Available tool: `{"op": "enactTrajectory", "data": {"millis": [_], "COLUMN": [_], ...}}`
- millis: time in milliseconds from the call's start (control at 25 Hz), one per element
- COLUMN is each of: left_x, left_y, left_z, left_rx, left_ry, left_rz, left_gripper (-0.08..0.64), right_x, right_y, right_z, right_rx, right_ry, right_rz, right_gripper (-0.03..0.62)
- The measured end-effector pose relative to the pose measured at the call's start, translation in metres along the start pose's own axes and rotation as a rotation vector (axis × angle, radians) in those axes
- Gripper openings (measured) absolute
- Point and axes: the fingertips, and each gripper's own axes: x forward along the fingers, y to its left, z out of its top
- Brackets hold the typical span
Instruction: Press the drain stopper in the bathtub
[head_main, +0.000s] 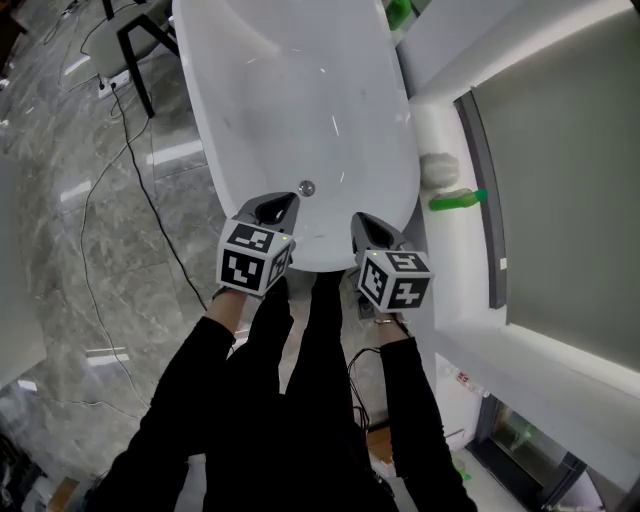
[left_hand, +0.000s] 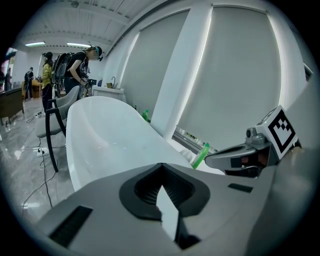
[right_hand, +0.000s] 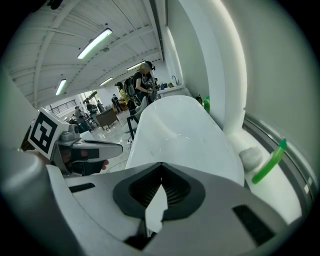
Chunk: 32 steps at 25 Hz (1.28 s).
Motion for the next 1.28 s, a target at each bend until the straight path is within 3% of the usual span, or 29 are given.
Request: {"op": "enactTrajectory", "data": {"millis": [320, 800, 1280], "left_x": [0.064, 0.176, 0.274], "left_y": [0.028, 0.076, 0.121], "left_z": [-0.039, -0.113, -0.2], "left_rx": [-0.01, -0.099, -0.17], "left_ry": [0.079, 0.15, 0.294], "left_rz": [-0.004, 0.146, 0.25], "left_gripper": [0.005, 0.005, 0.005], "right_x": [0.074, 0.187, 0.299], "right_y": [-0.03, -0.104, -0.152], "right_z": [-0.018, -0.066, -0.123], "right_rx": [-0.026, -0.019, -0.065], "right_ry": [0.061, 0.2, 0.344], "right_rz": [0.043, 0.117, 0.205], "right_gripper": [0.0, 0.0, 0.0]}}
